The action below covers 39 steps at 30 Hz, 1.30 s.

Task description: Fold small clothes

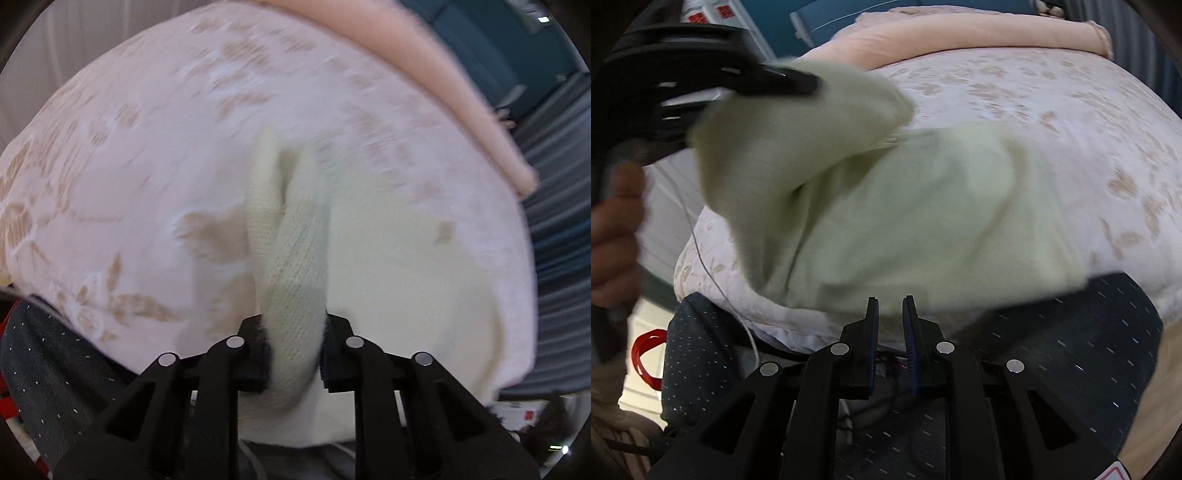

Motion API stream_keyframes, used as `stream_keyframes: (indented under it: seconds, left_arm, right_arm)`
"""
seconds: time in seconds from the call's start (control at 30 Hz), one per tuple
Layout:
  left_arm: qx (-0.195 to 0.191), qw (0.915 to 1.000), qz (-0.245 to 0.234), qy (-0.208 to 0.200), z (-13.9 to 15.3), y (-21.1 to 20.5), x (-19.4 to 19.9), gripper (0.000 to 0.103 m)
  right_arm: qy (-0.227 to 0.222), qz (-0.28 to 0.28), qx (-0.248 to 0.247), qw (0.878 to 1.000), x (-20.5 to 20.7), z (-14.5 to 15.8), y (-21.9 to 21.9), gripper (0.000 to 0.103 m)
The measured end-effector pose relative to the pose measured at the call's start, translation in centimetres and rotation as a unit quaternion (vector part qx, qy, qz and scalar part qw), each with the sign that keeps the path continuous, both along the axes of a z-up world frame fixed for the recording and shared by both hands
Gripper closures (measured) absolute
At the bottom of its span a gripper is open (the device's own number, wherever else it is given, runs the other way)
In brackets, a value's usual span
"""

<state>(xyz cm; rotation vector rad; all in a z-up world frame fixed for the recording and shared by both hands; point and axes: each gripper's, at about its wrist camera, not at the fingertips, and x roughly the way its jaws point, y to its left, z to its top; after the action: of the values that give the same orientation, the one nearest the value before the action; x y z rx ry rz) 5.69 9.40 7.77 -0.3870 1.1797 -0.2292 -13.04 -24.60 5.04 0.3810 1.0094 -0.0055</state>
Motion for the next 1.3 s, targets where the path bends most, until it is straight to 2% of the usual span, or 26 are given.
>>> stream_keyframes:
  seconds: [0.07,0.17,0.27,0.33,0.37,0.43,0.47,0.53,0.57,0.63,0.67,0.7,0.77,0.83,0.87,0.93,1.03,1.1,1.17,1.23,1.3]
  left_arm:
    - [-0.013,0.9991,-0.029,-0.026,2.9,-1.7,-0.6,0.087]
    - [-0.013,0.9920,-0.094,-0.083,7.8,-6.8,-1.9,0.088]
    - [-0.016,0.9820,-0.151,-0.112,10.1,-11.5,-2.8,0.091]
    - [-0.021,0.9744,-0.192,-0.116,10.5,-15.2,-3.3,0.091]
    - [-0.019,0.9694,-0.217,-0.114,10.2,-17.6,-3.7,0.091]
    - [-0.009,0.9623,-0.248,-0.111,9.1,-20.9,-4.2,0.092]
    - [0.000,0.9585,-0.264,-0.107,8.0,-22.5,-4.3,0.092]
    - [0.024,0.9545,-0.287,-0.077,4.3,-25.8,-4.4,0.092]
    - [0.039,0.9522,-0.299,-0.050,1.8,-27.4,-4.4,0.091]
    - [0.059,0.9495,-0.307,-0.025,-1.0,-28.8,-4.6,0.090]
    - [0.066,0.9491,-0.307,-0.020,-1.5,-29.0,-5.0,0.088]
    - [0.058,0.9517,-0.301,-0.025,-1.2,-28.7,-5.4,0.083]
    - [0.022,0.9563,-0.290,-0.026,0.3,-27.6,-5.9,0.075]
    - [-0.014,0.9626,-0.269,-0.024,2.3,-25.9,-6.0,0.050]
    - [-0.030,0.9669,-0.251,-0.036,3.9,-24.5,-6.0,0.044]
    - [-0.039,0.9716,-0.225,-0.063,5.9,-22.5,-6.3,0.031]
    - [0.003,0.9797,-0.174,-0.099,7.6,-19.2,-5.9,0.024]
    - [0.058,0.9832,-0.137,-0.105,7.1,-17.4,-5.3,0.024]
    - [0.107,0.9832,-0.114,-0.095,5.9,-16.3,-5.0,0.024]
    - [0.127,0.9837,-0.101,-0.078,4.8,-15.1,-4.8,0.024]
    - [0.131,0.9852,-0.092,-0.063,4.0,-14.2,-4.9,0.024]
  right_arm:
    - [0.007,-0.020,0.001,1.000,-0.5,-0.5,-1.3,0.085]
    - [0.010,-0.044,0.010,0.999,-0.9,-0.6,-3.0,0.084]
    - [0.000,-0.057,0.011,0.998,-1.3,-0.3,-4.2,0.076]
    - [-0.008,-0.057,0.017,0.998,-1.2,-0.2,-4.6,0.070]
    - [-0.014,-0.056,0.024,0.998,-1.0,0.0,-4.7,0.068]
    - [-0.025,-0.056,0.035,0.998,-0.7,0.4,-4.8,0.056]
    - [-0.033,-0.054,0.041,0.997,-0.5,0.8,-4.6,0.053]
    - [-0.049,-0.050,0.056,0.996,0.2,1.5,-4.2,0.039]
    - [-0.055,-0.048,0.068,0.995,0.7,1.8,-4.0,0.036]
    - [-0.062,-0.043,0.089,0.993,1.7,2.1,-3.7,0.032]
    - [-0.062,-0.040,0.099,0.992,2.3,2.2,-3.4,0.032]
    - [-0.059,-0.035,0.108,0.992,3.2,2.3,-2.9,0.032]
    - [-0.056,-0.029,0.123,0.990,4.2,2.3,-2.2,0.032]
    - [-0.045,-0.027,0.132,0.990,5.6,1.8,-1.7,0.030]
    - [-0.036,-0.028,0.136,0.990,6.2,1.3,-1.5,0.030]
    - [-0.023,-0.028,0.158,0.987,7.1,0.4,-1.4,0.030]
    - [-0.017,-0.023,0.162,0.986,7.5,0.2,-1.1,0.030]
    - [-0.011,-0.022,0.169,0.985,7.8,0.2,-0.8,0.030]
    - [-0.011,-0.017,0.174,0.985,7.7,0.8,-0.3,0.029]
    - [-0.016,-0.005,0.158,0.987,7.9,1.4,0.3,0.028]
    - [-0.012,0.007,0.137,0.991,8.2,1.4,1.1,0.028]
